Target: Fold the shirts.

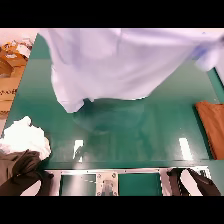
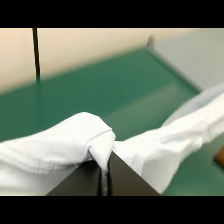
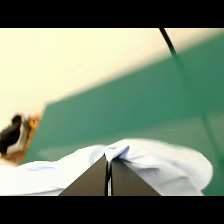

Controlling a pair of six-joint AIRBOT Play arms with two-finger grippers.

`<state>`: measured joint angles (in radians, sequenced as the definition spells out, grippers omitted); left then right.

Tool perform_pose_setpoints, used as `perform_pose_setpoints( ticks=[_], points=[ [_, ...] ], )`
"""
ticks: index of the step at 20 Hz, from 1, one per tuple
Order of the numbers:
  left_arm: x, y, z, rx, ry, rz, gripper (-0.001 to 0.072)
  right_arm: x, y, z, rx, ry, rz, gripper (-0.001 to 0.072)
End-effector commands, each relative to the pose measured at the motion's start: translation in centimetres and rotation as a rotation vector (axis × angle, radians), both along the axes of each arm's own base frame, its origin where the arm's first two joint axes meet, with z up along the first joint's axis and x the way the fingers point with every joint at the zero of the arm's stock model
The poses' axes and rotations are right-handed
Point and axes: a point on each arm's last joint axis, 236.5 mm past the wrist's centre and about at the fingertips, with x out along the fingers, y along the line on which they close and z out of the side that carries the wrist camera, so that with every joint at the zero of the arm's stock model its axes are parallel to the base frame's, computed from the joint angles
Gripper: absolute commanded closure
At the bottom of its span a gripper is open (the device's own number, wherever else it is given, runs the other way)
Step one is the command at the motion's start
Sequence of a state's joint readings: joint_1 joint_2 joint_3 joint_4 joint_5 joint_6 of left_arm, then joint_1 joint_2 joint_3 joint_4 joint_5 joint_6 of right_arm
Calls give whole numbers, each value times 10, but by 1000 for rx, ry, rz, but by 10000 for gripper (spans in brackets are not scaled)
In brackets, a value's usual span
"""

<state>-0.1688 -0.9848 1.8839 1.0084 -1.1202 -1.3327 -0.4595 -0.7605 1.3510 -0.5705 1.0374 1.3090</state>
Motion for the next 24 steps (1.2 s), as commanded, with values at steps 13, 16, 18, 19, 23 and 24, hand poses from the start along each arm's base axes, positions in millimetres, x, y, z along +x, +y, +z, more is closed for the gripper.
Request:
perform_pose_setpoints(
  ticks=[13, 16, 18, 19, 23, 24],
  points=[
    [61, 3, -35, -18, 59, 68, 680, -3, -25, 39, -112, -30, -124, 697],
    [148, -10, -154, 24, 311, 82, 680, 69, -43, -91, -39, 225, -63, 696],
    [194, -17, -243, 54, 480, 87, 680, 110, -48, -183, -26, 363, -50, 696],
    [215, -20, -288, 65, 549, 94, 680, 130, -49, -227, -25, 424, -51, 696],
    [259, -31, -422, 35, 739, 110, 680, 180, -33, -357, 43, 624, -12, 696],
    [262, -34, -437, 18, 764, 111, 680, 188, -31, -376, 77, 657, -8, 696]
  ],
)
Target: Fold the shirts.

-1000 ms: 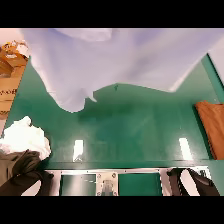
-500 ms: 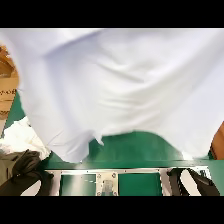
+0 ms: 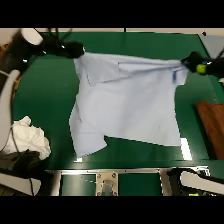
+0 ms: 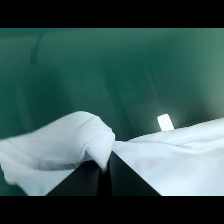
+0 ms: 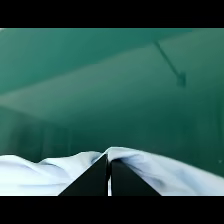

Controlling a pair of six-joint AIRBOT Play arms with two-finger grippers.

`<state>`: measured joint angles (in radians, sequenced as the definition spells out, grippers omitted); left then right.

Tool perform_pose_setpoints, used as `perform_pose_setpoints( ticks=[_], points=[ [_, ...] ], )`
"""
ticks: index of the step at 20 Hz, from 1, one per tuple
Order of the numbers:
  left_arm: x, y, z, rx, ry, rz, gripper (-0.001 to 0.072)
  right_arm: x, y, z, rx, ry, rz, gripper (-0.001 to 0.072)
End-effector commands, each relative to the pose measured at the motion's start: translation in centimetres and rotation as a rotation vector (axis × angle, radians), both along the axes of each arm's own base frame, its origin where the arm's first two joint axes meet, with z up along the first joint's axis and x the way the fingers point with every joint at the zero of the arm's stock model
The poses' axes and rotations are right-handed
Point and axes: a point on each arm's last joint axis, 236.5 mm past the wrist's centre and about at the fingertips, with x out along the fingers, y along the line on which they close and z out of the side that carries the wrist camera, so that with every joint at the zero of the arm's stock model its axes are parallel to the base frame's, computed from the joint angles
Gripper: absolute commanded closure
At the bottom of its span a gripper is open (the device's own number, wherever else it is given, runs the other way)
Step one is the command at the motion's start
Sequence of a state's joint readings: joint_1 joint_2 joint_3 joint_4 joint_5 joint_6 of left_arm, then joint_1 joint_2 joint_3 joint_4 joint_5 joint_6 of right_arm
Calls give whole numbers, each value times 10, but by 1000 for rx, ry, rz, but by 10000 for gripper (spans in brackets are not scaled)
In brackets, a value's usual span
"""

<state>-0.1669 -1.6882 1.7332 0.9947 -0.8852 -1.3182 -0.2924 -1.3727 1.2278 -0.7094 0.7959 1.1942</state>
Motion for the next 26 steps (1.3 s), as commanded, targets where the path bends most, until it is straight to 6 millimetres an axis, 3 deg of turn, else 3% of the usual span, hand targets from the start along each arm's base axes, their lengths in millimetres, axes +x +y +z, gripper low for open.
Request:
perform_pose_setpoints(
  ticks=[1, 2, 3, 4, 5, 6, 7, 8, 9, 13, 17, 19, 21, 23, 24, 25, 26],
  points=[
    [18, -8, -86, -36, 125, 22, 676, 30, 10, -94, 73, 130, -5, 681],
    [18, -5, -86, -30, 127, 23, 442, 34, 5, -96, 73, 133, -7, 580],
    [17, -1, -82, -32, 136, 21, 52, 34, -1, -92, 80, 131, -7, 389],
    [13, 5, -77, -31, 157, 4, -6, 31, -6, -85, 91, 134, 7, 184],
    [6, 14, -70, -26, 192, -23, -5, 24, -14, -76, 109, 145, 27, 170],
    [-2, 26, -63, -23, 231, -48, -5, 14, -22, -70, 149, 172, 29, 301],
    [-10, 39, -56, -19, 265, -67, 88, 3, -32, -66, 181, 196, 28, 581],
    [-18, 54, -50, -14, 298, -83, 439, -8, -39, -64, 204, 219, 35, 696],
    [-25, 66, -45, -11, 325, -93, 688, -20, -44, -61, 229, 241, 43, 696],
    [-62, 101, -46, -3, 472, -137, 682, -76, -48, -68, 243, 338, 19, 698],
    [-112, 107, -63, -20, 595, -157, 682, -169, -67, -94, 127, 484, -104, 697],
    [-152, 112, -82, -34, 639, -142, 682, -214, -87, -103, 110, 546, -242, 696],
    [-193, 129, -105, -66, 686, -63, 683, -247, -101, -110, 137, 573, -367, 690],
    [-218, 158, -130, -125, 744, 75, 681, -264, -106, -119, 188, 591, -449, 441],
    [-223, 170, -144, -162, 778, 158, 679, -269, -107, -124, 206, 603, -468, 430],
    [-225, 178, -156, -191, 798, 232, 601, -271, -107, -129, 213, 610, -476, 430],
    [-228, 180, -167, -198, 804, 264, 283, -272, -106, -132, 218, 617, -477, 429]
  ],
)
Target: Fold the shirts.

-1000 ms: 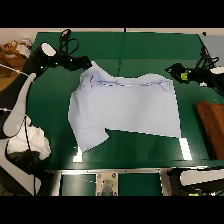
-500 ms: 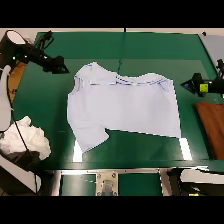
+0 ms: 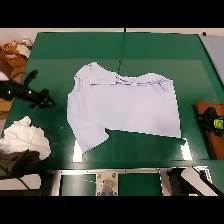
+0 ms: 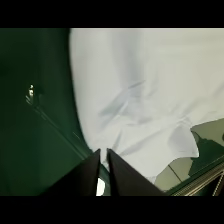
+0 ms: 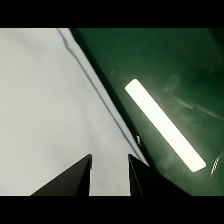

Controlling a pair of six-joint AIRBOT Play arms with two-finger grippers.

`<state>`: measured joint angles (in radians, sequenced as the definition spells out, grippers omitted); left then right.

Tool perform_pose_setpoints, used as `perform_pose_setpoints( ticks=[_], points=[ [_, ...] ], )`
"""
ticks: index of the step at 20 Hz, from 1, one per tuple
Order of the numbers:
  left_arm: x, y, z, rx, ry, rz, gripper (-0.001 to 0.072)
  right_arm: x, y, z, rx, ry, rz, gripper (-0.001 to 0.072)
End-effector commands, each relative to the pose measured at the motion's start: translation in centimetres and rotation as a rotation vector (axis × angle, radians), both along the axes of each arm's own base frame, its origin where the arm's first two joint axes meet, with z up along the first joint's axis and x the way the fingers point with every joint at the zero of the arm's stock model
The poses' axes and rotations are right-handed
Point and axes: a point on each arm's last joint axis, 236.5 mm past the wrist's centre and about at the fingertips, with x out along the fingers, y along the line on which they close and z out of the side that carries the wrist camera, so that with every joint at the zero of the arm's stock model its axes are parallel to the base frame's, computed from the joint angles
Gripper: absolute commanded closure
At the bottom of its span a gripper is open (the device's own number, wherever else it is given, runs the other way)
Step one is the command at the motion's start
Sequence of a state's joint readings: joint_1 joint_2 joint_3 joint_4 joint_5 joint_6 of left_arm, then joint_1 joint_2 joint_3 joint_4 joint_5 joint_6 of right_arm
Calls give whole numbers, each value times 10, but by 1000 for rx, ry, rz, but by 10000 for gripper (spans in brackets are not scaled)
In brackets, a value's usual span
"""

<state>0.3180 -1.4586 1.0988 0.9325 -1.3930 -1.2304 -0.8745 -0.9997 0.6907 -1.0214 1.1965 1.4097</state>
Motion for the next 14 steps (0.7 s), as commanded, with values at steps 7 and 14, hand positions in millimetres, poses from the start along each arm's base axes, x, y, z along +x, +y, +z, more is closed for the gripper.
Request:
perform_pose_setpoints(
  ticks=[7, 14],
  points=[
    [-41, -66, -87, -83, 144, 83, 235, -9, 5, -23, 105, 23, -109, 429],
    [-44, -64, -81, -100, 156, 28, 681, -27, 25, -32, 199, 122, -114, 269]
  ],
)
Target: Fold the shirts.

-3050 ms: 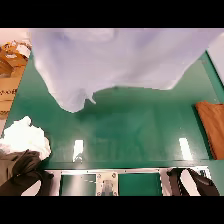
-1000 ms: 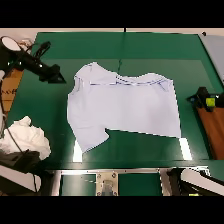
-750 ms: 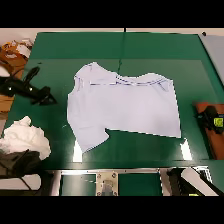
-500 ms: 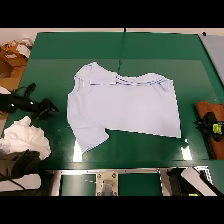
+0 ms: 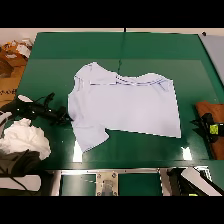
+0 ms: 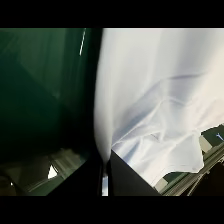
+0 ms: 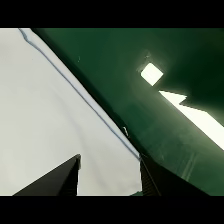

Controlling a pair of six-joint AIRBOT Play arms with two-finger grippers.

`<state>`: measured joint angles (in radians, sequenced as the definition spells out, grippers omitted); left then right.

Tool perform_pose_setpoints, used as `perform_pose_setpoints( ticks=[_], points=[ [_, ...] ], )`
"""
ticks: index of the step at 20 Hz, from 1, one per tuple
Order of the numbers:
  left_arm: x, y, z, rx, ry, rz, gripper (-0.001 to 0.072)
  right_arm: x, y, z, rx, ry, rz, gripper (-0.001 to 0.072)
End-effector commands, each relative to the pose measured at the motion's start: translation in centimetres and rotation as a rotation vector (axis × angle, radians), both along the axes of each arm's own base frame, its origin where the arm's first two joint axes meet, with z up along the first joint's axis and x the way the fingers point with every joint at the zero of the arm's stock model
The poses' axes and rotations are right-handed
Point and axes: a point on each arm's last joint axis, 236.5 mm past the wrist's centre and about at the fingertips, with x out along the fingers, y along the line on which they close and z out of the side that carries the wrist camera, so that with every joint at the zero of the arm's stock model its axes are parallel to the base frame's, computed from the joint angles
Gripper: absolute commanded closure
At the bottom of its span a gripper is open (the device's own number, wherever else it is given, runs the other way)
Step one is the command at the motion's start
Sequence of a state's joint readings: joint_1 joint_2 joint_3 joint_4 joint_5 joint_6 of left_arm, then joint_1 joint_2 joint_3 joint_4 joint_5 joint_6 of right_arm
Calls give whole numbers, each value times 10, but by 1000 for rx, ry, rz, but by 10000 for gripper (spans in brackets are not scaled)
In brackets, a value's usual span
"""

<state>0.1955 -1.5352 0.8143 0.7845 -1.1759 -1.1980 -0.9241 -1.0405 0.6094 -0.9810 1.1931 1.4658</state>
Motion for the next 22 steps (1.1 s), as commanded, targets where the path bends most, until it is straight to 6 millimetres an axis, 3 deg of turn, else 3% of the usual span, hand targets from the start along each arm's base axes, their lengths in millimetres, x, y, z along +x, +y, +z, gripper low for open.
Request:
perform_pose_setpoints(
  ticks=[1, 4, 6, 9, 13, 14, 15, 16, 19, 22],
  points=[
    [2, 1, 5, -4, -13, -32, 681, -23, 21, -9, 91, 104, 4, 269],
    [16, 4, 14, 2, -58, -51, 681, -47, 44, -31, 161, 194, -16, 268],
    [22, 5, 19, 3, -76, -54, 681, -34, 47, -46, 166, 133, -94, 200],
    [26, 7, 19, 13, -94, -56, 681, -5, 50, -64, 158, 29, -192, 200],
    [25, 7, 19, 14, -99, -70, 681, 8, 82, -86, 215, 72, -128, 208],
    [25, 7, 19, 14, -103, -74, 681, 8, 86, -87, 210, 73, -94, 329],
    [25, 7, 19, 15, -104, -75, 681, 10, 86, -86, 198, 60, -68, 614],
    [26, 8, 19, 16, -107, -74, 681, 10, 87, -84, 201, 58, -57, 674],
    [26, 7, 35, 17, -141, -94, 683, 18, 90, -67, 220, 28, 21, 696],
    [36, 9, 93, 64, -314, -85, 683, 39, 91, -23, 263, -39, 127, 696]
  ],
)
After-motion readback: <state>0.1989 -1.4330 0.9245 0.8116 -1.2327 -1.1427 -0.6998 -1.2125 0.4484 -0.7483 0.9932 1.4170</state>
